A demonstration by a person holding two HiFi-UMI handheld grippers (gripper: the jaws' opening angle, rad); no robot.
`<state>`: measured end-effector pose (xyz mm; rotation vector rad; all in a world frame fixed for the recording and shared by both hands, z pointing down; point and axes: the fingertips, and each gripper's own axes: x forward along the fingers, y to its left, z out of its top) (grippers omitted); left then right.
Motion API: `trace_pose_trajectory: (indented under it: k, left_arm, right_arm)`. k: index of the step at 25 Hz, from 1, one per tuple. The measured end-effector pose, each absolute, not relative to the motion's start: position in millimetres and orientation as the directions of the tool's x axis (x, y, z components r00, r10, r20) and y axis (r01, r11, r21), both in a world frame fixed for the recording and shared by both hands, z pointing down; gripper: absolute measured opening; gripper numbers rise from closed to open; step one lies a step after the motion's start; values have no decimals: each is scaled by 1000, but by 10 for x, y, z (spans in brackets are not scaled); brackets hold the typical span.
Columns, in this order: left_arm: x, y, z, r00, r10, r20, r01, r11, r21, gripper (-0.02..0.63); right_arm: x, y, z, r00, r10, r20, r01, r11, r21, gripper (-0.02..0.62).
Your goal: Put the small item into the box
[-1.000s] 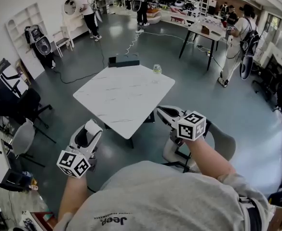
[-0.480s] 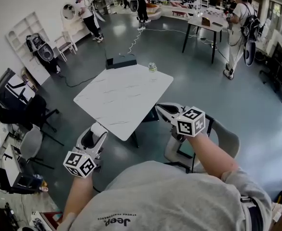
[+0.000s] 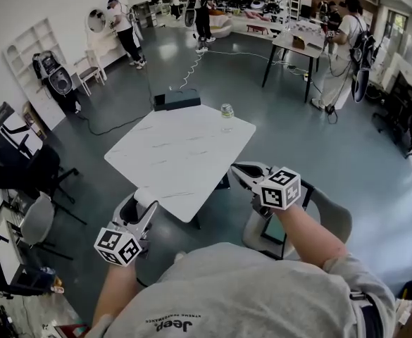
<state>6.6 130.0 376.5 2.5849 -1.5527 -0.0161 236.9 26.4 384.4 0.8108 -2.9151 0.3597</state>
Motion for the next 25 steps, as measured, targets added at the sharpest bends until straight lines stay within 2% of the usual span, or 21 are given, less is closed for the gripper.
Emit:
trace_pose_trajectory:
  k: [13, 25]
  left_arm:
    - [-1140, 91, 3680, 626, -779, 48, -780, -625, 22, 295]
    - [-1835, -449, 3761, 691, -723, 23, -722, -688, 66, 296]
  right_arm:
    - [1206, -724, 3897, -743, -644, 179, -669, 712, -213, 8]
    - [618, -1064, 3861, -683, -696, 220, -730, 658, -186, 8]
